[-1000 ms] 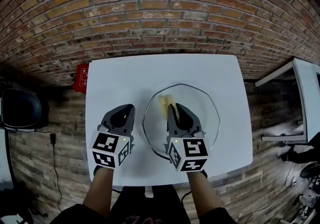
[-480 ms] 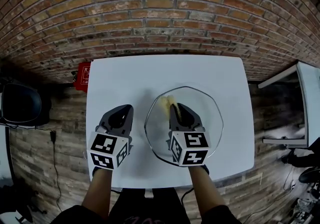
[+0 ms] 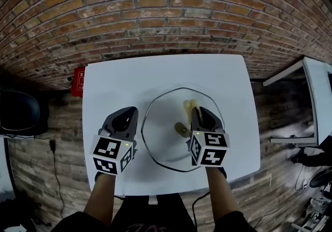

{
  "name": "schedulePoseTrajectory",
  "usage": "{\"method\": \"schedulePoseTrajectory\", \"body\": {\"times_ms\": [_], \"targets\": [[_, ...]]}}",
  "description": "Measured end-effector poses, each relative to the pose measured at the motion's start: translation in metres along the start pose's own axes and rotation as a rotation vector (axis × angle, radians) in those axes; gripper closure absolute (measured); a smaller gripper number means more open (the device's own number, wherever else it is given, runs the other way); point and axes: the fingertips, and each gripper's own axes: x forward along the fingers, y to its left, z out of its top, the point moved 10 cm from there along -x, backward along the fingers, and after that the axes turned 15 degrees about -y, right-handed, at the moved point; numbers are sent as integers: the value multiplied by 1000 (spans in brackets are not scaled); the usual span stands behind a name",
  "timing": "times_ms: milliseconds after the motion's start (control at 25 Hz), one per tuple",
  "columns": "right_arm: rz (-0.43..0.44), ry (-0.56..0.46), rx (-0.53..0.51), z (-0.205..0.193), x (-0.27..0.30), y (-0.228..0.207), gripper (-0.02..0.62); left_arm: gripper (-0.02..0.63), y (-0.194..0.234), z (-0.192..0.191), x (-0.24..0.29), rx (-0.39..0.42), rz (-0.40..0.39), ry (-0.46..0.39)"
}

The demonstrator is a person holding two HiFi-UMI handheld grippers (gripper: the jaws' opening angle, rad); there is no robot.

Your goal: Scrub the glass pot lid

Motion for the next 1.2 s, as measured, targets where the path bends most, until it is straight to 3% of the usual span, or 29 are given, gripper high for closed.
{"method": "schedulePoseTrajectory", "body": {"times_ms": [280,440,640,880,1040,1200], "targets": [[-158,39,-44,3,-21,-52,537,597,-10,-1,5,-1,-24,1],[-180,23,-31,6,-32,-57,537,597,-10,-1,1,-3,-25,-5],[-13,-24,6,15,-37,-7,537,597,-4,0,-10,-10,-8,-14],[214,19,39,9,-34,73,537,597,1,4,-21,-13,11,-26],[257,59,49,0,-34,87,537,597,3,2,-26,-14,20,-23],[211,109,20,-8,-35,70,537,597,-2,1,-24,-11,12,-19]]}}
